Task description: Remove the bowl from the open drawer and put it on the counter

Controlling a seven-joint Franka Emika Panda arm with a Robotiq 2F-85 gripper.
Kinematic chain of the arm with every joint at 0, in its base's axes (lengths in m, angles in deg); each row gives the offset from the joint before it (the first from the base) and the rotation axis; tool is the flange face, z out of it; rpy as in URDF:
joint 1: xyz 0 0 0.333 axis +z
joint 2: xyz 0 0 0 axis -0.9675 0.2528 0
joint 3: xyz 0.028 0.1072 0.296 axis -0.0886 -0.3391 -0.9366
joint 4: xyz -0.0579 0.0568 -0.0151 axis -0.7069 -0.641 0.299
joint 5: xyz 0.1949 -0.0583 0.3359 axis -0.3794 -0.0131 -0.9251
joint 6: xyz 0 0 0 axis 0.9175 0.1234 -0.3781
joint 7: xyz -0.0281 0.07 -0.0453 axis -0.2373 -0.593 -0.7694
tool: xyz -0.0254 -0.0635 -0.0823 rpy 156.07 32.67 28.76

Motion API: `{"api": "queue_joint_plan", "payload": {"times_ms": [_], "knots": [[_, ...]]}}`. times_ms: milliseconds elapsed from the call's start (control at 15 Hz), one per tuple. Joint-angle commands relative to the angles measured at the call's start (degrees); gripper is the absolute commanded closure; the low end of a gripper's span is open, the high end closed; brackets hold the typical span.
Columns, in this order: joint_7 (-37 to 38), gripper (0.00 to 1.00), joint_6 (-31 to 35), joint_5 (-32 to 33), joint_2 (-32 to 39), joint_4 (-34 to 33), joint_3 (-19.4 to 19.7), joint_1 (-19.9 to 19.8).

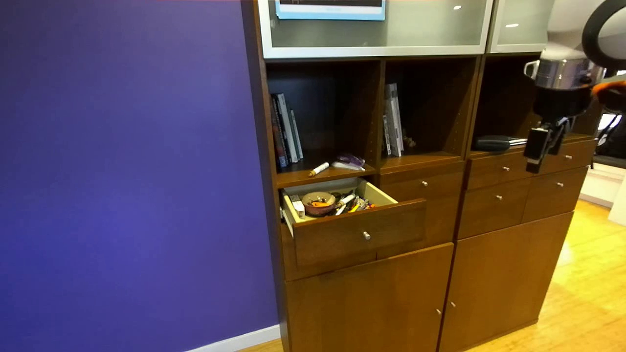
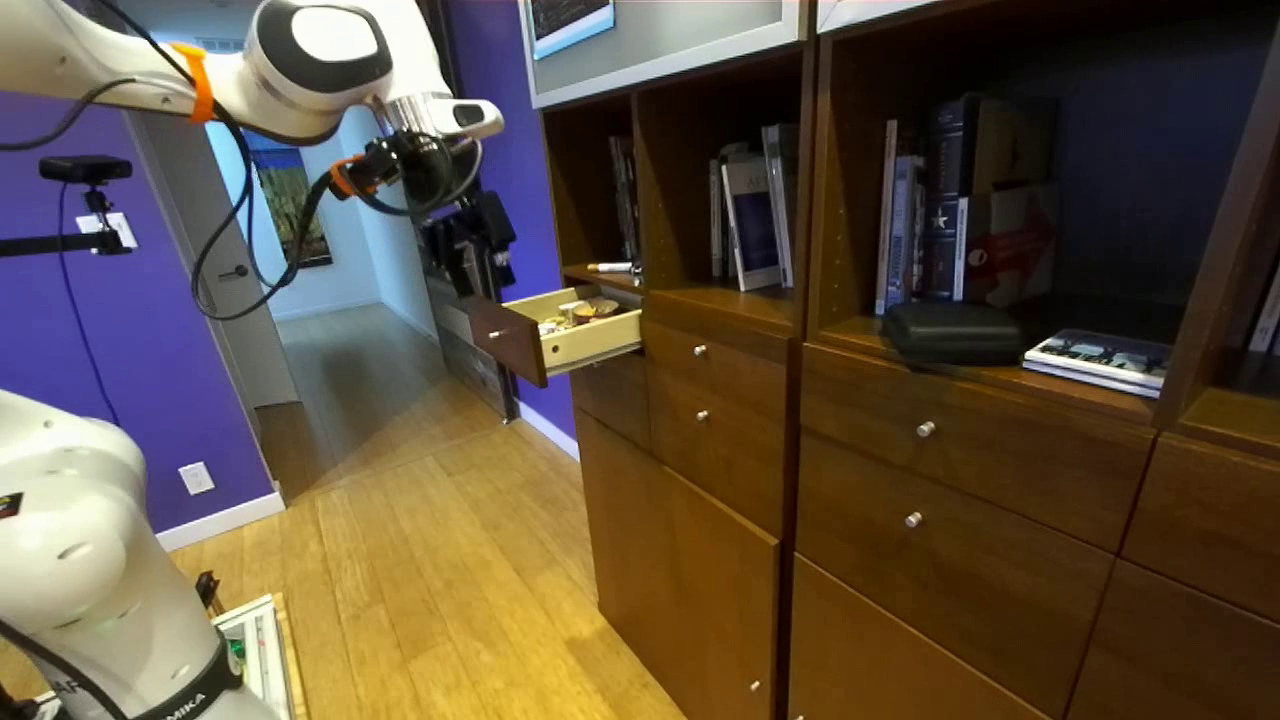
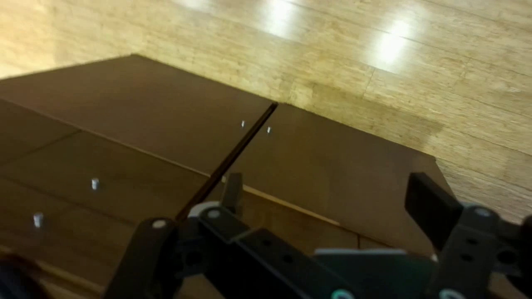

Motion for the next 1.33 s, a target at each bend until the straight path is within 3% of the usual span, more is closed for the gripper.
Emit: {"api": "queue_joint_plan", "payload": {"times_ms": [0,333,600,667,867,1267], "knots": [[-2.97,0.0,0.78,1.04,5.14,-9.43,-3.37,4.17],[-8.32,0.0,6.31,-1.07,14.9,-21.51,-6.98,9.67],[-13.32,0.0,11.4,-4.91,22.26,-27.2,-8.98,13.42],[-9.98,0.0,10.54,-2.79,18.17,-22.92,-8.65,11.98],[-11.18,0.0,11.45,-3.44,21.95,-25.78,-9.57,13.1],[-11.8,0.0,11.44,-3.53,22.29,-26.6,-9.46,13.06]]}}
